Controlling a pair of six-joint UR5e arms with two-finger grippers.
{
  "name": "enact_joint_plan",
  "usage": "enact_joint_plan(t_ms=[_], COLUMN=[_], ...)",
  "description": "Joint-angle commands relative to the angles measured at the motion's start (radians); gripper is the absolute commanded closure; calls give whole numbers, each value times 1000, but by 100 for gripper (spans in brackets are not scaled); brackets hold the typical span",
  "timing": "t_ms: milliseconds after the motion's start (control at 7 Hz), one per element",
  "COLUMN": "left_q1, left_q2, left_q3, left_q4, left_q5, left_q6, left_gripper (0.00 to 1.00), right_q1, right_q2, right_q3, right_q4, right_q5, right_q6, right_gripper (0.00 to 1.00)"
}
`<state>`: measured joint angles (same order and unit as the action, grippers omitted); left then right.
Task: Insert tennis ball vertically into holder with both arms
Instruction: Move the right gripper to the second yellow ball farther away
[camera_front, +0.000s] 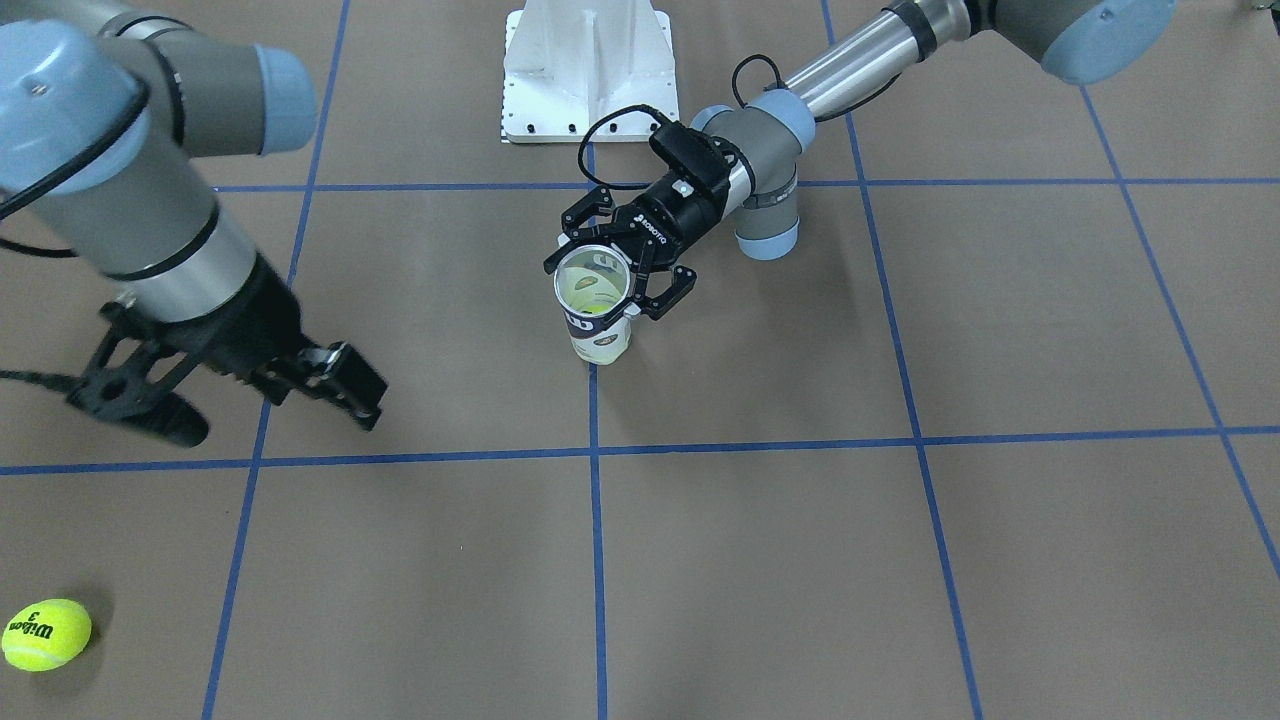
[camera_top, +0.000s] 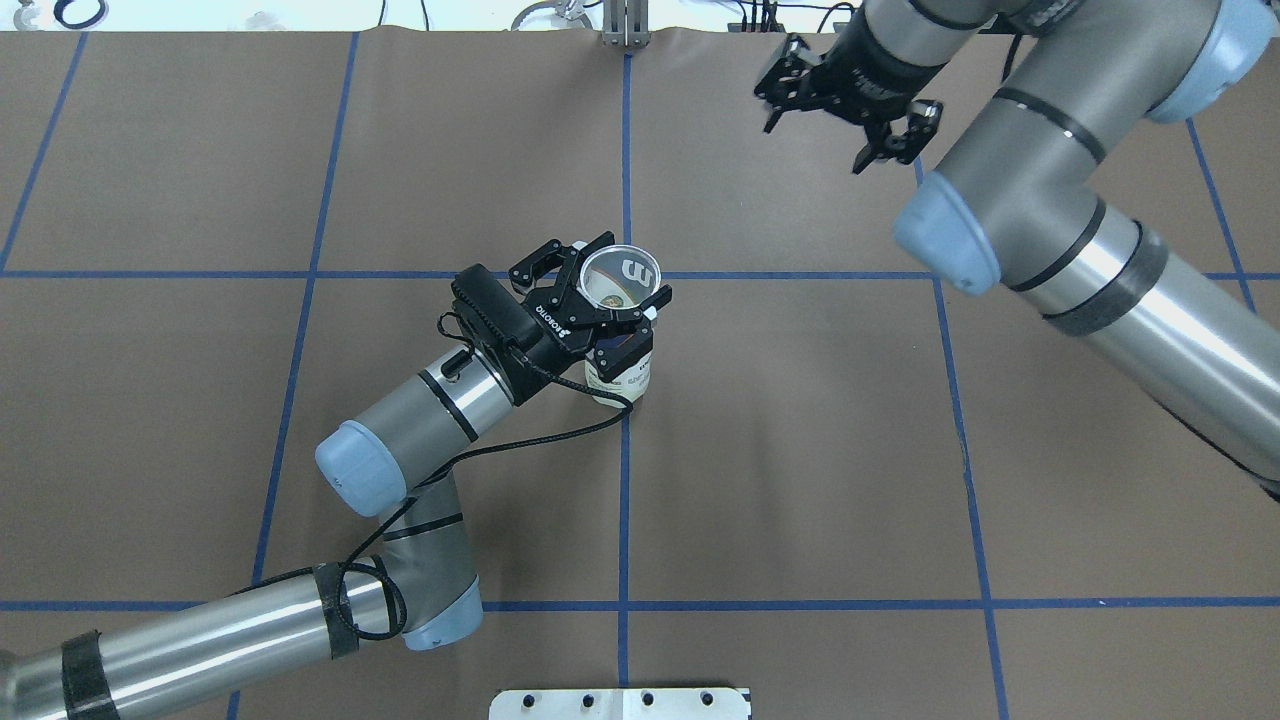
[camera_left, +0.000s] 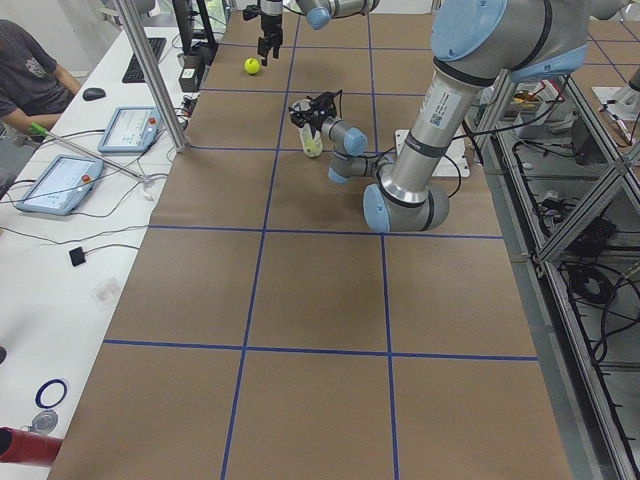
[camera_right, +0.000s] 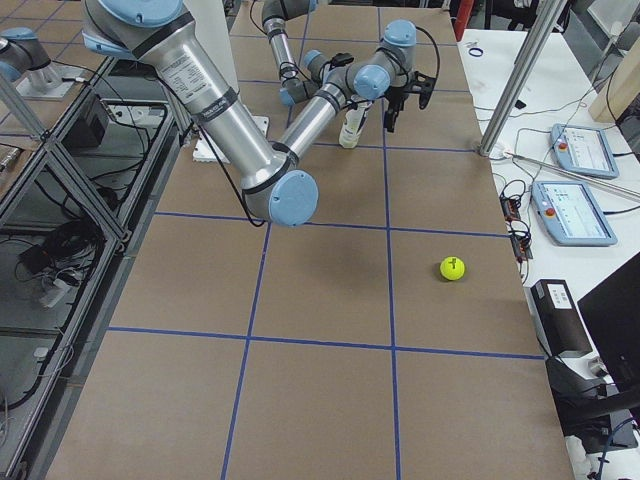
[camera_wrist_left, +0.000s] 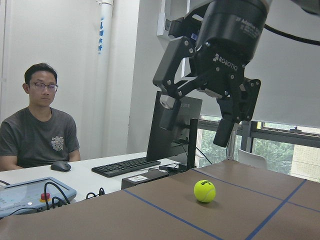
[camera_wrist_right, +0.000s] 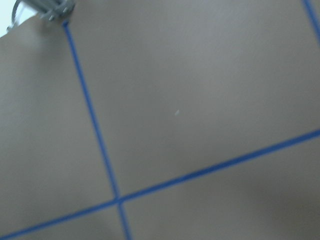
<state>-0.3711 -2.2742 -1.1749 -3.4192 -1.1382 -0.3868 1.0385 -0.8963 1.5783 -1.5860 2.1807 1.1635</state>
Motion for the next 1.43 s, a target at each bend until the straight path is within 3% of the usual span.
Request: enact_joint_plan(t_ms=[0, 286, 429, 571, 857, 1286], left_q1=[0, 0, 0, 0, -2, -2], left_q2=[-2, -1, -1, -1, 13, 15], left_q3=[-2, -3, -3, -3, -3, -11], left_q4=[0, 0, 0, -2, -20, -21], left_q5=[0, 0, 0, 0, 0, 0], left_q6=[0, 0, 0, 0, 0, 0], left_gripper=[13, 13, 13, 13, 12, 12], right_q1=[101, 123, 115, 114, 107, 94], right_q2=[-12, -22, -23, -21, -23, -16], right_q3=[-232, -442, -513, -559, -671, -687], right_q4=[27, 237, 276, 282, 433, 485], right_q5=[2, -27, -121, -153, -160, -176], right_q6=[-229, -232, -264, -281, -274, -234], right_gripper=[1, 1, 1, 1, 1, 1])
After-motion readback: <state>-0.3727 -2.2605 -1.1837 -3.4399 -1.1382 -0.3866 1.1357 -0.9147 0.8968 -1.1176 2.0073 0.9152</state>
